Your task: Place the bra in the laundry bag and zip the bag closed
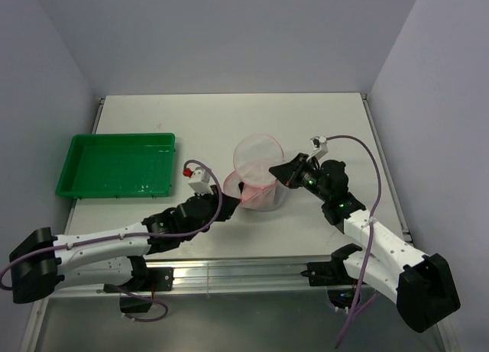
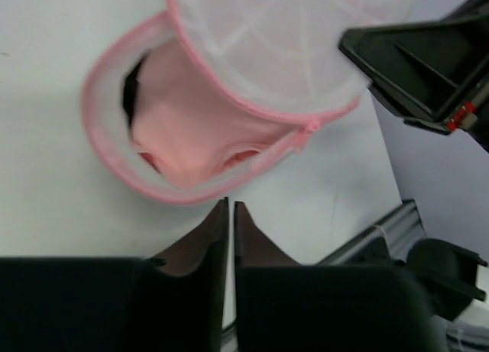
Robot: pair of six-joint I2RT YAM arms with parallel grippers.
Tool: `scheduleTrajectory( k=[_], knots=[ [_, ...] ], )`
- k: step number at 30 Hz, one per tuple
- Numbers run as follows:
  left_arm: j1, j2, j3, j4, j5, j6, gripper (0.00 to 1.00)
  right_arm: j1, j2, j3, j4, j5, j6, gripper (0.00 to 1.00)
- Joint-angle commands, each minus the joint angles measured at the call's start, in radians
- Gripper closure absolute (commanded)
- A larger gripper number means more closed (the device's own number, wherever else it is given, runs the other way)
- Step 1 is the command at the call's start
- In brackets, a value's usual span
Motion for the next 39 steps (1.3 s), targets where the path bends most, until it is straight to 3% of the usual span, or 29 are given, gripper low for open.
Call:
scheduleTrajectory(
  k=[1, 3, 8, 15, 30, 39],
  knots=[
    [-0.009, 0.102, 0.038, 0.220, 0.208, -0.043, 0.83, -0.007, -0.024, 0.025, 0.051, -0.018, -0.013, 1.00],
    [-0.010, 0.187, 0.078, 0.278, 0.282, -0.079, 0.65, -0.007, -0.027, 0.025, 0.042, -0.006, -0.019, 1.00],
    [-0.009, 0.327, 0.119, 0.435, 0.401, -0.164, 0.49, -0.007, -0.047, 0.007, 0.048, -0.002, -0.014, 1.00],
    [0.034, 0.433, 0.158, 0.465, 0.379, -0.198, 0.48, -0.003, -0.075, -0.024, 0.071, -0.020, -0.002, 1.00],
    [0.062, 0.437, 0.130, 0.488, 0.297, -0.159, 0.52, -0.005, -0.087, -0.047, 0.091, -0.061, 0.013, 1.00],
    [0.071, 0.433, 0.100, 0.488, 0.306, -0.162, 0.50, -0.005, -0.115, -0.047, 0.083, -0.049, 0.019, 1.00]
  ],
)
